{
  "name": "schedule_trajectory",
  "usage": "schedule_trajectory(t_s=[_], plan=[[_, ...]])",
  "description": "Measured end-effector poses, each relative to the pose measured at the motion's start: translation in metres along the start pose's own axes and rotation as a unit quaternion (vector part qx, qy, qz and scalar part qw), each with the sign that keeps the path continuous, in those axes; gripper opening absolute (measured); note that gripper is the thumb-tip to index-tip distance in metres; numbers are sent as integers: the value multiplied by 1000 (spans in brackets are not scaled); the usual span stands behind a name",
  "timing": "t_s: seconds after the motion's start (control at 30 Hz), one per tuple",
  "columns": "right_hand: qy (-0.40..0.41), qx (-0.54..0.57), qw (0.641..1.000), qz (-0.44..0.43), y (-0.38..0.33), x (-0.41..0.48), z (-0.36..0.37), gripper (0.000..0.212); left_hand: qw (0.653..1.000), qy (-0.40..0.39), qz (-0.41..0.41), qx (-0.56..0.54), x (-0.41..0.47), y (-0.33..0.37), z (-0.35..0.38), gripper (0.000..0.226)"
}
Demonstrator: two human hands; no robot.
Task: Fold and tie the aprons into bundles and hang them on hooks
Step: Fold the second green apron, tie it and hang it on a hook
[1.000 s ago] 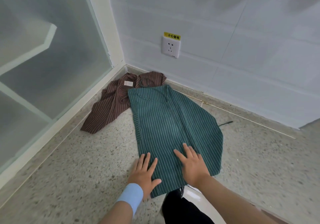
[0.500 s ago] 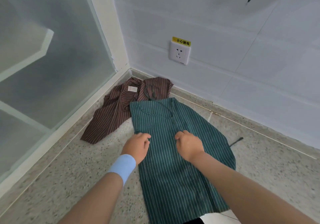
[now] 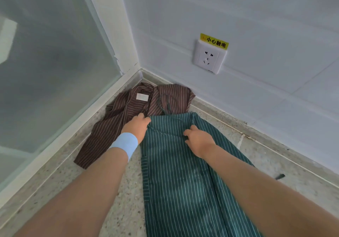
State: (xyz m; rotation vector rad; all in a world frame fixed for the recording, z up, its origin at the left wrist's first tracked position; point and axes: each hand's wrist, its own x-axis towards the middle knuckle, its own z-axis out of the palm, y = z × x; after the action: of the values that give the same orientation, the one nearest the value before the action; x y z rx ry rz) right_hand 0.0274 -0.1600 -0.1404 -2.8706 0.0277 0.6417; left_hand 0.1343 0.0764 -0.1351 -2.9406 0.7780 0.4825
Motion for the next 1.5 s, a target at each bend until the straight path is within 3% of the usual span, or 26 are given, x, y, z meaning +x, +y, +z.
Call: schedule_trajectory(t_s=[0.1, 0.17, 0.3, 0.37, 0.5, 0.63, 0.7, 0.8, 0.93, 1.03, 1.2, 1.33, 1.43, 1.5], plan=[[13, -55, 998, 0, -2, 6, -1, 19, 993, 31, -43, -103, 7, -7, 6, 32], [40, -76, 996, 25, -5, 10, -5, 15, 984, 97, -47, -140, 5, -3, 6, 36], [81, -70, 991, 82, -13, 13, -9, 37, 960, 262, -37, -97, -21, 22, 11, 29], [110, -60, 988, 86, -19, 7, -2, 37, 966, 233, -30, -104, -37, 36, 25, 27], [182, -38, 983, -11, -34, -16, 31, 35, 995, -3, -38, -92, -45, 40, 62, 68], [46, -48, 997, -25, -34, -31, 59, 60, 996, -84, -22, -25, -32, 34, 62, 73], [16, -74, 997, -15, -32, -30, 58, 64, 994, -108, -25, 0, -24, 30, 53, 73], [40, -79, 996, 10, -39, -32, 48, 64, 995, -76, -38, 55, -32, 33, 44, 69], [118, -29, 992, 28, -53, -67, 61, 53, 994, 88, -22, -67, -89, 77, 51, 44], [66, 0, 997, 35, -53, -95, 89, 56, 996, 18, 22, -84, -134, 93, 84, 51], [-12, -5, 1000, -18, -37, -87, 78, 65, 997, -68, 11, -31, -127, 81, 92, 71], [21, 47, 999, -14, -30, -91, 45, 58, 992, -121, -14, -15, -112, 90, 57, 70], [121, 77, 988, 58, -16, -133, 44, 48, 997, -7, -20, -81, -134, 119, 41, 54], [135, 84, 977, 139, -5, -152, 55, 39, 987, 78, 1, -144, -145, 136, 46, 37]])
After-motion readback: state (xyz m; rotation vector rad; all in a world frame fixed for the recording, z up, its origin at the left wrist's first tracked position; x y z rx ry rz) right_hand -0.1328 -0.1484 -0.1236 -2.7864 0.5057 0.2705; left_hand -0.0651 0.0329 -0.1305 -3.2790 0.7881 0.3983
